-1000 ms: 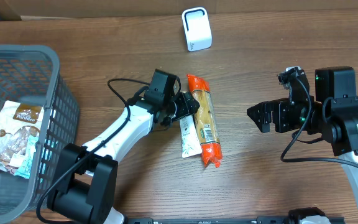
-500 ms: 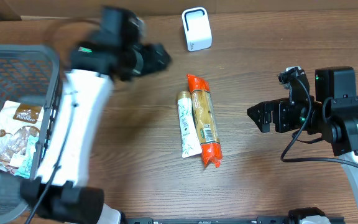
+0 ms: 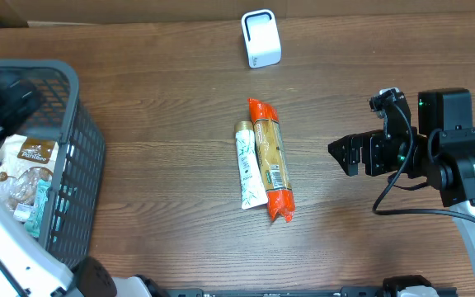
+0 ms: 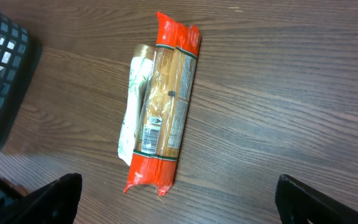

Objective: Scan the item barcode
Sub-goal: 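Reach the left gripper into the basket and grasp the mint-green packet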

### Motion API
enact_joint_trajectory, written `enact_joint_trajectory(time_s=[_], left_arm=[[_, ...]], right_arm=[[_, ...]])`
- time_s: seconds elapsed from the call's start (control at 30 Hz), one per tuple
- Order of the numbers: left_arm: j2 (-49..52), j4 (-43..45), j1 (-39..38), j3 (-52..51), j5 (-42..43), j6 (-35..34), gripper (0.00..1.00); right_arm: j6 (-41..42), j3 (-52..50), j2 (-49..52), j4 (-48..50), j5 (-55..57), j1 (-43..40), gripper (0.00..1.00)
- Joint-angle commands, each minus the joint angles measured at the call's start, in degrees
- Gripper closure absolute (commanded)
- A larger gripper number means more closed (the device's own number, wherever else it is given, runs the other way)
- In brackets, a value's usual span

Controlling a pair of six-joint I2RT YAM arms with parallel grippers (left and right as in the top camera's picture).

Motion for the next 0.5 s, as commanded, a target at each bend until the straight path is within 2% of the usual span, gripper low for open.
enact_joint_trajectory(time_s=[0.0,0.13,0.2,0.3,0.4,0.47], left_arm=[[0.22,0.66,9.18,-6.60,2.67,2.69,0.07],[0.22,6.25,16.55,-17.31,3.21,4.33,0.10],[0.22,10.49,18.34,-23.52,4.31,4.92,0.07],[0.46,16.81,18.95,-32.09,5.31,6.93,0.07],[0.81,23.26,18.75,-38.99,1.99,11.34,0.09],[1.16,27.36,18.78,-42.99,-0.72,11.91,0.09]], right_arm=[[-0.07,1.46,-0.04,0.11,-0.04,-0.04,0.00],[-0.07,1.46,-0.04,0.09,-0.04,-0.04,0.00],[-0.07,1.46,-0.04,0.09,-0.04,-0.04,0.00],[-0.09,1.46,-0.04,0.07,-0.02,-0.04,0.00],[-0.09,1.46,-0.04,0.07,-0.02,-0.04,0.00],[-0.09,1.46,-0.04,0.07,-0.02,-0.04,0.00]])
